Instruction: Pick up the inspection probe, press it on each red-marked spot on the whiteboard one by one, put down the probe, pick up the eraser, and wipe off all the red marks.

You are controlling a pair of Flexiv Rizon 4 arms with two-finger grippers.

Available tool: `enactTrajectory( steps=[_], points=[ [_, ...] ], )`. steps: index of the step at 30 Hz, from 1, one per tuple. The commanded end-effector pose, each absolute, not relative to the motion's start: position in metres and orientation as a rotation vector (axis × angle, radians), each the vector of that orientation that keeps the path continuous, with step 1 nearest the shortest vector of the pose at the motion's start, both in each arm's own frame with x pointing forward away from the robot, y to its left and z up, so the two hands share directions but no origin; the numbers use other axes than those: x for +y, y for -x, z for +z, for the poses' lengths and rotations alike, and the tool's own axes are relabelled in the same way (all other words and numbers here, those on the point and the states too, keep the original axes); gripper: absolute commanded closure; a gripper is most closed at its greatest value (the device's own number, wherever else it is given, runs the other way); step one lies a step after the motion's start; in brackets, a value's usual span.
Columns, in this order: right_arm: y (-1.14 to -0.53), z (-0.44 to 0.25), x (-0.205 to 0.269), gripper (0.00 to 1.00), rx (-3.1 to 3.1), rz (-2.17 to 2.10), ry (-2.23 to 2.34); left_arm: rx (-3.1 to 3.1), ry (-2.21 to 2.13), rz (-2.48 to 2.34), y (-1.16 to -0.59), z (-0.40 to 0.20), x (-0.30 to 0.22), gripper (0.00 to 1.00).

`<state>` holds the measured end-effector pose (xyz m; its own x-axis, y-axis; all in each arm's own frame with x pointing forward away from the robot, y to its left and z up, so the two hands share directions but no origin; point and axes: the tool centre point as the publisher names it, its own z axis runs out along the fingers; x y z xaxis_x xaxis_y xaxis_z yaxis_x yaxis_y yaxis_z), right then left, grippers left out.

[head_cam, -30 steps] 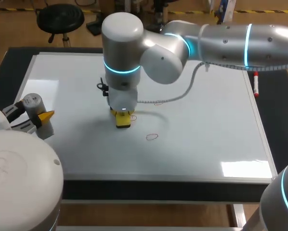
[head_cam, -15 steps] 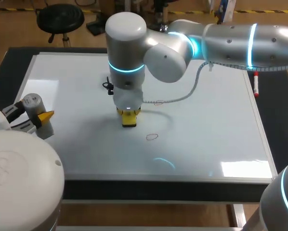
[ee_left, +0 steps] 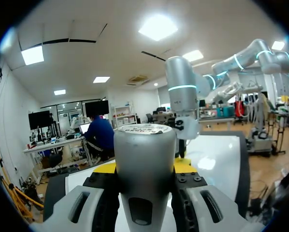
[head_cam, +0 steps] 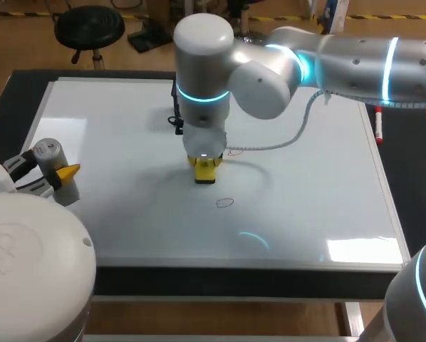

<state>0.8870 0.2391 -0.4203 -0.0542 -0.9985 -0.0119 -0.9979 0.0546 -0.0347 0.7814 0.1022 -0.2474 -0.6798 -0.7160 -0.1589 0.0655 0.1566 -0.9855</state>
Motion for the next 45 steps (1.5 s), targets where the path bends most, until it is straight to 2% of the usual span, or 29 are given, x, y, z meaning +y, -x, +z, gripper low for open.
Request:
enactTrajectory(
  steps=[1,8,14,35,45],
  points=[
    [-0.888,-0.412,0.231,1.0,2.245,-0.053,2.15,1.805,0.62,-1.586,-0.781,-0.247,0.102,1.0],
    [-0.898,-0.394,0.211,1.0,2.25,-0.122,2.135,1.805,0.62,-1.586,-0.781,-0.247,0.102,1.0],
    [-0.91,-0.386,0.174,1.0,2.342,-0.098,1.999,1.805,0.62,-1.586,-0.781,-0.247,0.102,1.0],
    [-0.915,-0.397,-0.013,1.0,2.827,-0.093,1.347,1.805,0.62,-1.586,-0.781,-0.247,0.102,1.0],
    [-0.895,-0.396,-0.078,1.0,2.953,-0.121,1.102,1.805,0.62,-1.586,-0.781,-0.247,0.102,1.0]
  ],
)
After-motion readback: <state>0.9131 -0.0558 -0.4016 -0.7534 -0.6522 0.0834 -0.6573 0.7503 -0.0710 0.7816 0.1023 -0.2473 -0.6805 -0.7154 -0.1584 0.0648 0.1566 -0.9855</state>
